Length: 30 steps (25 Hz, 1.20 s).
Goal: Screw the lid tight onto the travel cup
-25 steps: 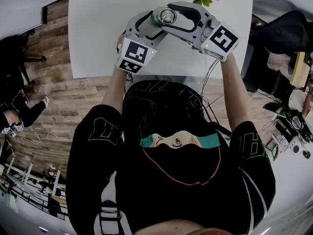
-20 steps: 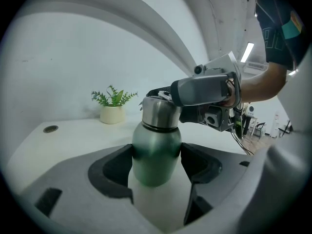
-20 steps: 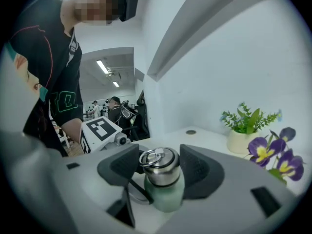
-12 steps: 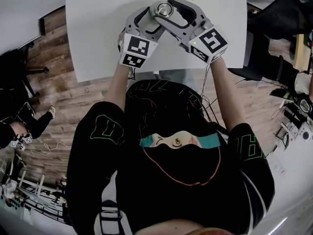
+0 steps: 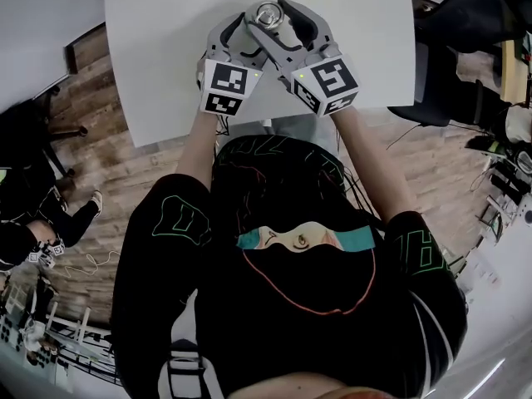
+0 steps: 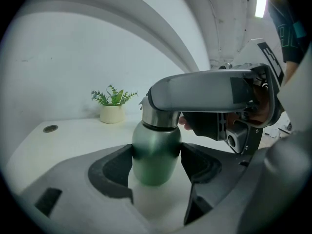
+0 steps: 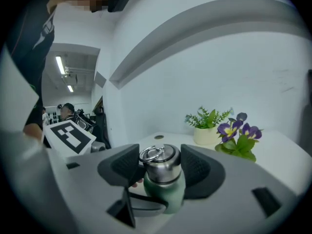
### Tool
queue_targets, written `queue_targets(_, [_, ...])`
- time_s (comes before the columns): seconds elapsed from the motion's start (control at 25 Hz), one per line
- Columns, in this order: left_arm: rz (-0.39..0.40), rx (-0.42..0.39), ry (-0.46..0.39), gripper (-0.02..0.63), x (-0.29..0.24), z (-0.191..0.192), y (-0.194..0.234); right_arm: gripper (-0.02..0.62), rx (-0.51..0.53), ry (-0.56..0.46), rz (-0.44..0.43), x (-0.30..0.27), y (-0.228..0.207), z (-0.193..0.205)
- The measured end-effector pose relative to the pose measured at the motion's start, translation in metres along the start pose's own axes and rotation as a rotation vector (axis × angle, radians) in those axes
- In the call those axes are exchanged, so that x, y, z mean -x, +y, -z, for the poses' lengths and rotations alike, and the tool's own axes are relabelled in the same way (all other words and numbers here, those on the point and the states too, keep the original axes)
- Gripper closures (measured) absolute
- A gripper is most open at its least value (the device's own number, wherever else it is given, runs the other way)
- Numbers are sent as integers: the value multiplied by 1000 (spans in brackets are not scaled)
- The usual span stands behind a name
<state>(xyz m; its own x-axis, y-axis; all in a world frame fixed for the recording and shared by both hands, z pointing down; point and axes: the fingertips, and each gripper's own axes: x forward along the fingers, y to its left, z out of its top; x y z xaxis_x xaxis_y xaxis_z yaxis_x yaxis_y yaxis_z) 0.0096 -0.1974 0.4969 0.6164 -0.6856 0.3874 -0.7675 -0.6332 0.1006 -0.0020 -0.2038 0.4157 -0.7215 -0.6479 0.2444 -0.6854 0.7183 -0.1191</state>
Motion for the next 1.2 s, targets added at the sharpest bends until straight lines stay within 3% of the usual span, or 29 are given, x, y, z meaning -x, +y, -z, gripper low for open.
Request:
queue_targets(0.16, [-5,-2,4,284,-1,0,-1,342,20,9,-4,1,0,1])
queue_targets(0.32, [2,-4,7,284,-2,-1,-3,344,75,47,-83,4,1,4])
queue_targets(0.48, [8,-6,8,282,-3,-2,-6,312,105,76,-225,11,-5,3])
queue_targets(0.72, [0,-7,-2,284,-2,0,-5,322,273,179,-569,19,5,5])
queue_targets(1.2, [0,-2,-12,284,1,5,-5,367,265,241,-828,11,13,-5])
